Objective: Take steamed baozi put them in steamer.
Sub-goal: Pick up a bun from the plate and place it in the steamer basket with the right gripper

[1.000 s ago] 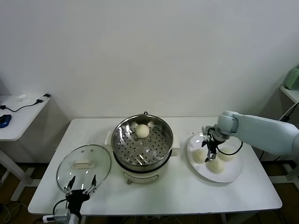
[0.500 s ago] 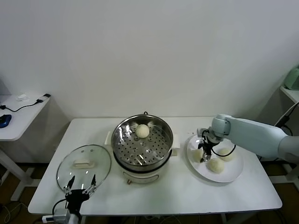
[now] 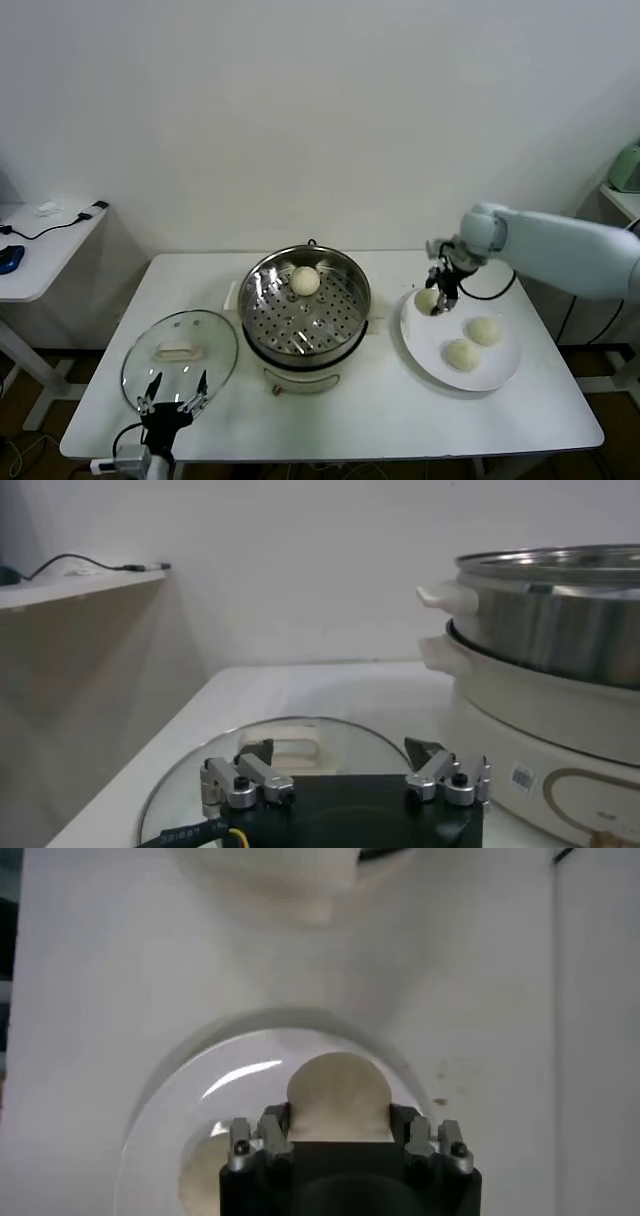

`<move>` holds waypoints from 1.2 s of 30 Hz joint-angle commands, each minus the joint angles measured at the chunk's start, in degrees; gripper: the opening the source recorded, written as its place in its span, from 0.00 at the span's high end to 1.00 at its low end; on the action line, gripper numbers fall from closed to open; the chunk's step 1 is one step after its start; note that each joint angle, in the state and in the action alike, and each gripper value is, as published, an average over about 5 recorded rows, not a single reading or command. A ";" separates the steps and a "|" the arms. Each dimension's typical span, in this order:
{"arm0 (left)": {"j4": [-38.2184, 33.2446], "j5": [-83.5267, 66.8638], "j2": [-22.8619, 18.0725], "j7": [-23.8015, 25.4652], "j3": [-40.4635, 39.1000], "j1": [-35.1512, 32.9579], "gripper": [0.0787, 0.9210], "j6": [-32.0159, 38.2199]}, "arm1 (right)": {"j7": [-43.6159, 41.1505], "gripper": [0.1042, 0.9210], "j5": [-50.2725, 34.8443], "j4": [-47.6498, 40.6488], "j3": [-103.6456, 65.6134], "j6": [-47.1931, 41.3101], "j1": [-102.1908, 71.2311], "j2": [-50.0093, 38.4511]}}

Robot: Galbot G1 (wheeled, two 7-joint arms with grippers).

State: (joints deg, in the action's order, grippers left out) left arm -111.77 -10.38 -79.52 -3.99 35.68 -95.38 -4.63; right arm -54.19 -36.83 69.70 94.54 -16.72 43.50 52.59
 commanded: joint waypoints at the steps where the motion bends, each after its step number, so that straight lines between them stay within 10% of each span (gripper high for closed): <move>1: -0.31 -0.02 0.11 0.02 0.01 0.02 0.12 -0.24 | -0.58 0.34 -20.34 8.33 7.20 -3.34 23.90 9.37; 10: -0.95 -0.32 0.41 0.03 -0.02 0.58 0.12 -0.94 | 9.77 0.34 -29.83 9.30 -0.65 -11.82 12.65 26.36; 36: 0.19 -0.49 0.96 0.35 -0.43 1.24 0.12 -0.74 | 10.04 0.34 -16.76 -15.91 -2.41 -11.87 -11.14 41.11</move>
State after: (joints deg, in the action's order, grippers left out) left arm -111.66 -10.86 -78.61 -3.64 35.20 -94.12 -5.36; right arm -44.52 -55.49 59.27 92.70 -28.25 37.14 89.84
